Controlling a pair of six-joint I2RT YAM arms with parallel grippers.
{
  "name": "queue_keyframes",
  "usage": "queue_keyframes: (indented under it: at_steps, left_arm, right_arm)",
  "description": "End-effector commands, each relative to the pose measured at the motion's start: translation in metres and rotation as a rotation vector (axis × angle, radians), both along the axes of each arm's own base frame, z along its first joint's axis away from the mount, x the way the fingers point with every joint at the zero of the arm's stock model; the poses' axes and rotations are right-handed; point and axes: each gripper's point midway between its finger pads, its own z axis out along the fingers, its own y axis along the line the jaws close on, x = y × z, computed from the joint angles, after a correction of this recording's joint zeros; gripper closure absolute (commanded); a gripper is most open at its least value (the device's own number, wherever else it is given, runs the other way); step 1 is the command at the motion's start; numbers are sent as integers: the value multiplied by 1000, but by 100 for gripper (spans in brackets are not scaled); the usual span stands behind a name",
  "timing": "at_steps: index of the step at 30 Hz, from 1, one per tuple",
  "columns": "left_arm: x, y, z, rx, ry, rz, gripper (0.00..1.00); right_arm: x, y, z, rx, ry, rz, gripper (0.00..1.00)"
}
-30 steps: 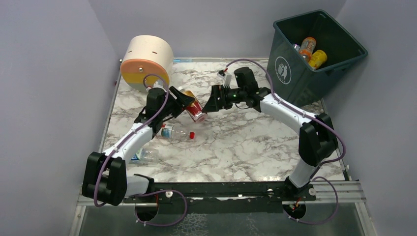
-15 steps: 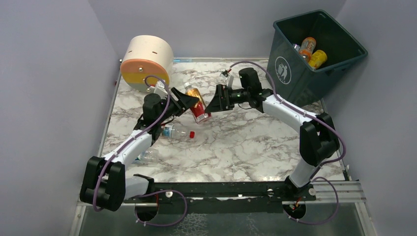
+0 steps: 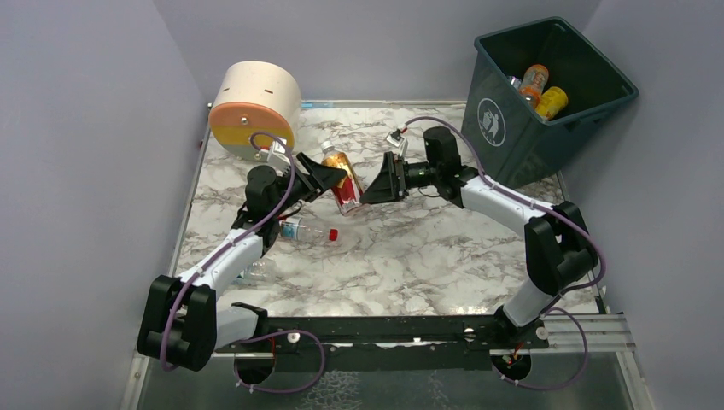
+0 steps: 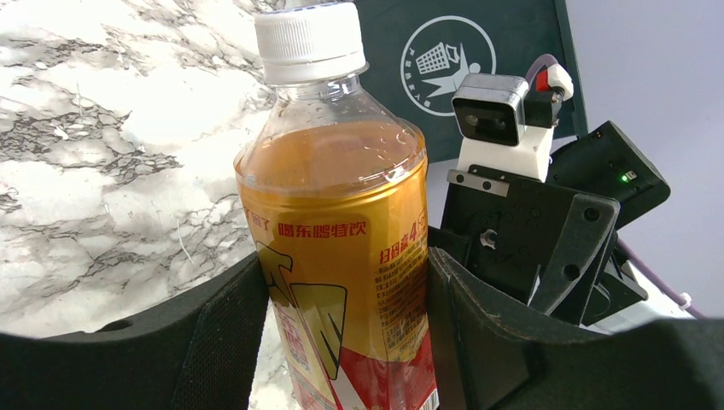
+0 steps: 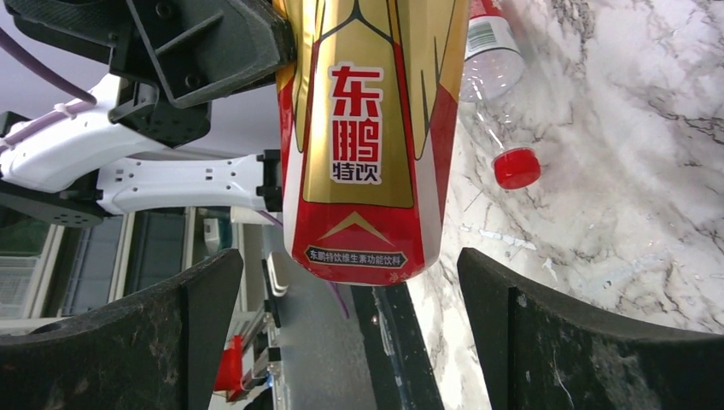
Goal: Put the plastic bottles in the bin
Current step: Pick up the plastic bottle at the center of the board.
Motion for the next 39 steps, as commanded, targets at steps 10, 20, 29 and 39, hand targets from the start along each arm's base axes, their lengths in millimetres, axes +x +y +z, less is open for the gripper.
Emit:
queue_keyframes:
  at_steps: [10, 20, 29, 39]
  left_arm:
    - [-4, -3, 13, -19, -58, -30, 37]
    - [-5, -3, 11, -17, -53, -28, 37]
    - [-10, -2, 8, -23, -44, -24, 37]
    - [-9, -1, 9, -28, -43, -16, 37]
  right_arm:
    - [-9, 9, 15, 50, -18, 43, 1]
    - [-10, 29, 4, 2, -21, 52, 5]
    - [-1, 37, -5, -30, -18, 23, 6]
    - [3, 50, -18, -72, -13, 28, 13]
